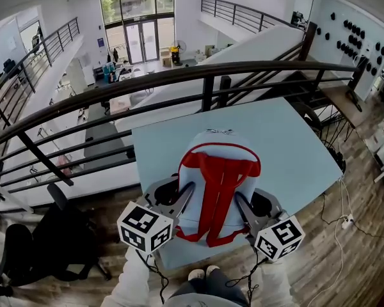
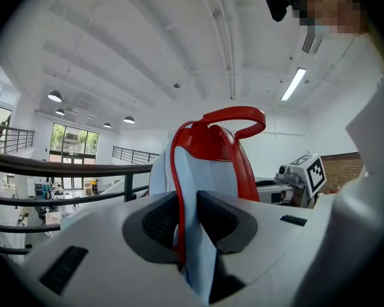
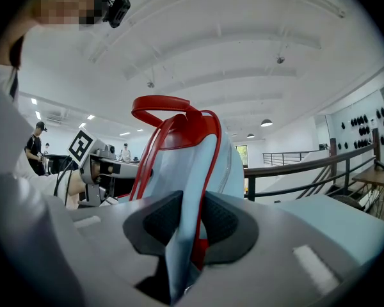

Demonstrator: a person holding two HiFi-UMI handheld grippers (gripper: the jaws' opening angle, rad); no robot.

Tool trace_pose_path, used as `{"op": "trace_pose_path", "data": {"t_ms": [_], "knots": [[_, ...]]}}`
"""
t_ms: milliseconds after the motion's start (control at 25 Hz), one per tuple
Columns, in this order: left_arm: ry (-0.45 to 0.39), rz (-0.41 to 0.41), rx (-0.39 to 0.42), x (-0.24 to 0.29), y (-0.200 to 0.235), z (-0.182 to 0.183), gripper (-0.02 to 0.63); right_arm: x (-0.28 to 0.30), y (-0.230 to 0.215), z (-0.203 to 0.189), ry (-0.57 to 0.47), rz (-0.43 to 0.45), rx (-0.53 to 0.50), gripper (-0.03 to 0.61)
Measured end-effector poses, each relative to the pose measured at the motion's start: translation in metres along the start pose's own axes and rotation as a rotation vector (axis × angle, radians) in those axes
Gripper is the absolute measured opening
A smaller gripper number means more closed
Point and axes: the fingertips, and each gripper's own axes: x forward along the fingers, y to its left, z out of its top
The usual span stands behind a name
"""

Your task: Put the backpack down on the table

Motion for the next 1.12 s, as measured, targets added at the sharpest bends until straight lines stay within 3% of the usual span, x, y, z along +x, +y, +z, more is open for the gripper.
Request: {"op": "trace_pose_path", "data": {"t_ms": [640,1120], "knots": [[0.005,0.023,0.005,0.101,0.036,0.014,0.092,0.054,-0.096,0.001,0.024,0.042,-0.037,0.103],[0.046,0.078,0.012,0.167,0.081,-0.002,0.092,0.116,-0.158,-0.024,0.073,0.108,-0.069,0.108]]}}
